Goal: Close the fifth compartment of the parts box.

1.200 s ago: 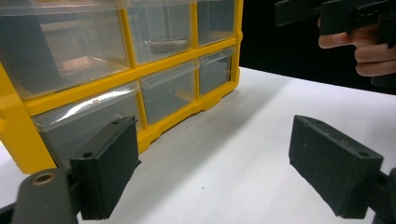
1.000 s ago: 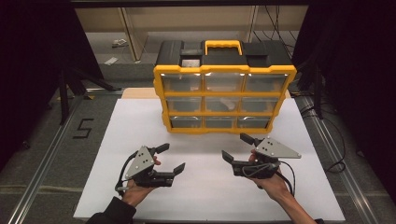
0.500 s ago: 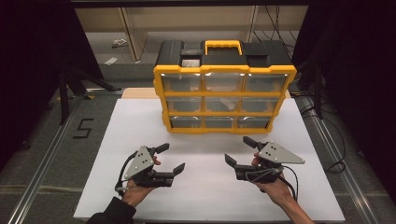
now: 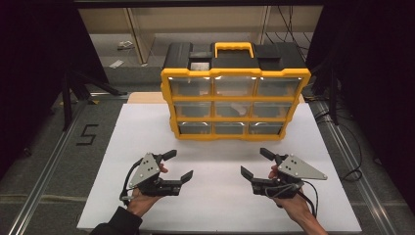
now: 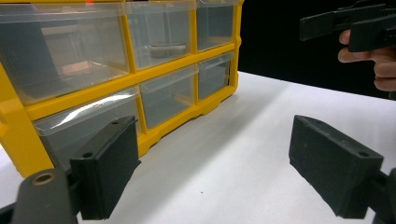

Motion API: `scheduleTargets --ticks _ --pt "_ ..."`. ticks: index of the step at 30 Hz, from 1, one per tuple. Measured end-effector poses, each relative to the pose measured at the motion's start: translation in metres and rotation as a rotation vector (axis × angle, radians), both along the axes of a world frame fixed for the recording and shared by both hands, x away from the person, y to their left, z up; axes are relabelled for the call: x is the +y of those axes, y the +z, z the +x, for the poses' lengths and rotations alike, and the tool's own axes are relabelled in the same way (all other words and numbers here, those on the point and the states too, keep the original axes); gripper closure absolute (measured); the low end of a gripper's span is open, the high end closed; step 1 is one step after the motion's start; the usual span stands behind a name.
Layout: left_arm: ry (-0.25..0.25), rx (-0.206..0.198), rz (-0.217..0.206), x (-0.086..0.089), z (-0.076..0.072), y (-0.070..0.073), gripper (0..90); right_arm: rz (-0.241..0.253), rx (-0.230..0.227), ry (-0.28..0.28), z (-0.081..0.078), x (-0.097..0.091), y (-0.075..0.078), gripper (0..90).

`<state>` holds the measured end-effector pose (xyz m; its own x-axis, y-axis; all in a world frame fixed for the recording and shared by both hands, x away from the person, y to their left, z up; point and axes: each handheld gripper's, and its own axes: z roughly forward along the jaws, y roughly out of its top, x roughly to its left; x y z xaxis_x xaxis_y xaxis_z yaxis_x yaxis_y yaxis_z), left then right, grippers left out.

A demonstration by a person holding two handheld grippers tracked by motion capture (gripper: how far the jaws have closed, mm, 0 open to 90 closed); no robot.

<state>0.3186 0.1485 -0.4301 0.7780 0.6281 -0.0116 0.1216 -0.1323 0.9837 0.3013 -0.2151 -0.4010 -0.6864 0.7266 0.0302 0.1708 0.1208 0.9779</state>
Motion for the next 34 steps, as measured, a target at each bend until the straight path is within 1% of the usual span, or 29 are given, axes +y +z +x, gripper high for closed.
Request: scheduleTargets --ticks 3,4,12,27,29,34 --pt "-0.004 -0.001 0.001 0.000 0.000 0.000 15.5 0.012 -0.004 -0.004 -0.002 -0.002 -0.001 15.5" --pt "-0.004 0.000 0.000 0.000 0.000 0.000 15.5 0.007 -0.002 -0.006 -0.003 -0.003 0.000 15.4" --pt "-0.006 0.001 -0.004 0.000 0.000 0.000 15.4 0.014 -0.008 -0.010 -0.007 -0.007 -0.001 15.5" --pt "-0.006 0.005 -0.004 -0.001 0.000 0.000 15.4 0.023 -0.018 -0.021 -0.007 -0.012 0.000 15.6" --pt "-0.006 0.005 -0.003 -0.001 0.001 0.000 15.4 0.020 -0.009 -0.026 -0.008 -0.013 0.000 15.6" --pt "-0.005 0.004 -0.006 0.000 0.001 0.000 15.4 0.031 -0.018 -0.024 -0.008 -0.013 0.000 15.6"
